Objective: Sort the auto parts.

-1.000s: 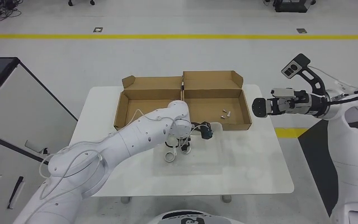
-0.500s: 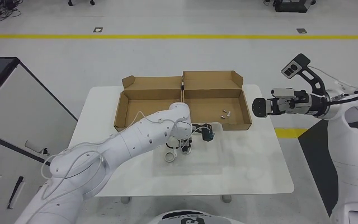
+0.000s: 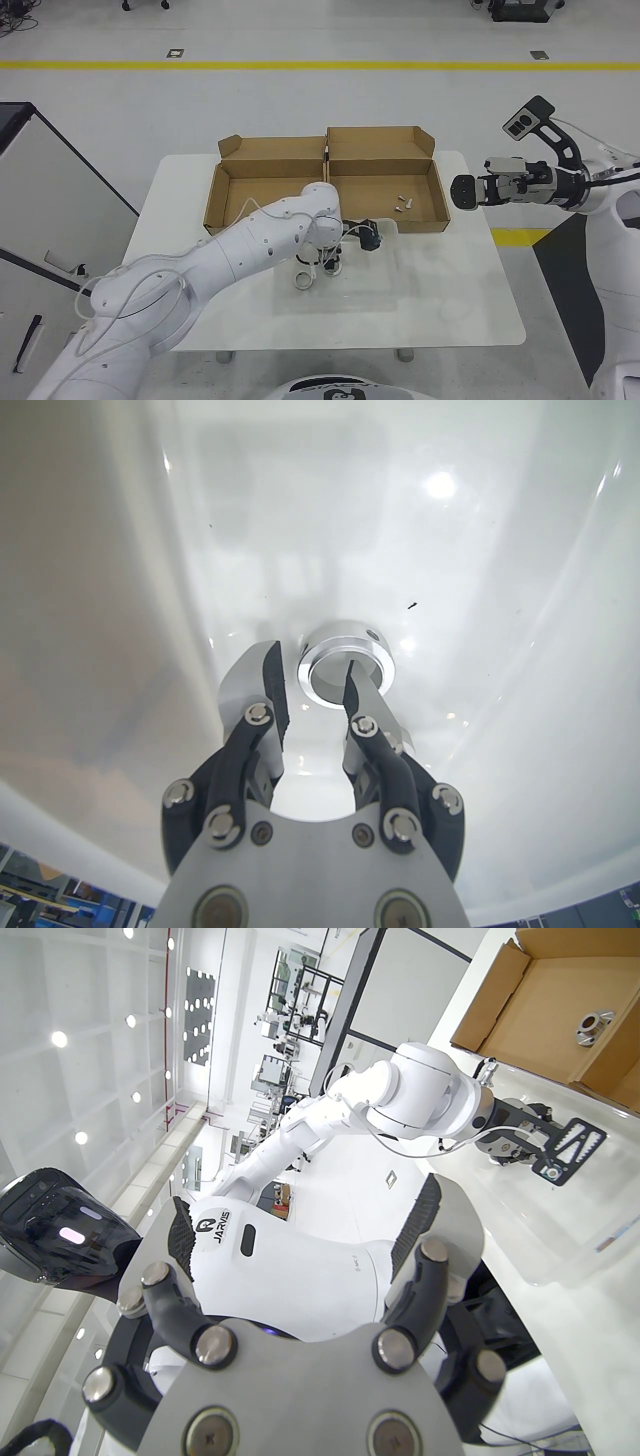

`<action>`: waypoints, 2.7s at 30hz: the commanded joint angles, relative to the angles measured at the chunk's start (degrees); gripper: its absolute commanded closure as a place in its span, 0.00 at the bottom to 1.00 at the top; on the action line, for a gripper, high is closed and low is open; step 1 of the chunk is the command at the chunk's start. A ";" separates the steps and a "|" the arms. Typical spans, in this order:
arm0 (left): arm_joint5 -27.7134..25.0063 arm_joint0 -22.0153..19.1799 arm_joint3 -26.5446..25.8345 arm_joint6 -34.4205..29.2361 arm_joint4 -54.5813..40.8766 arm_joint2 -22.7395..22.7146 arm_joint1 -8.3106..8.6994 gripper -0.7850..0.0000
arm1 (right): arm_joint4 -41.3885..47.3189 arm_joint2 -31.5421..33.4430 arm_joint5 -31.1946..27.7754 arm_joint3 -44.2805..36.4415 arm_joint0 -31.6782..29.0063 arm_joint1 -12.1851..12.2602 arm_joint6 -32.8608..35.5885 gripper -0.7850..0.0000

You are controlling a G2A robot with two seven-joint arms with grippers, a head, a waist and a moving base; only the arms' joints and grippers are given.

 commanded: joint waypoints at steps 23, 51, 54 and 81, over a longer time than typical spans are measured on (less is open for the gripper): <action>1.70 -3.92 0.82 -1.69 -5.18 -0.16 -0.03 1.00 | 0.00 0.00 0.00 0.00 0.00 0.00 0.00 0.00; -3.11 -6.92 -1.88 3.12 -28.55 -14.91 12.22 1.00 | 0.00 0.00 0.00 0.00 0.00 0.00 0.00 0.00; -5.78 -4.37 -2.24 5.79 -33.25 -19.42 15.61 1.00 | 0.00 0.00 0.00 0.00 0.00 0.00 0.00 0.00; -26.02 3.97 -24.29 26.00 -69.46 -33.32 29.03 1.00 | 0.00 0.00 0.00 0.00 0.00 0.00 0.00 0.00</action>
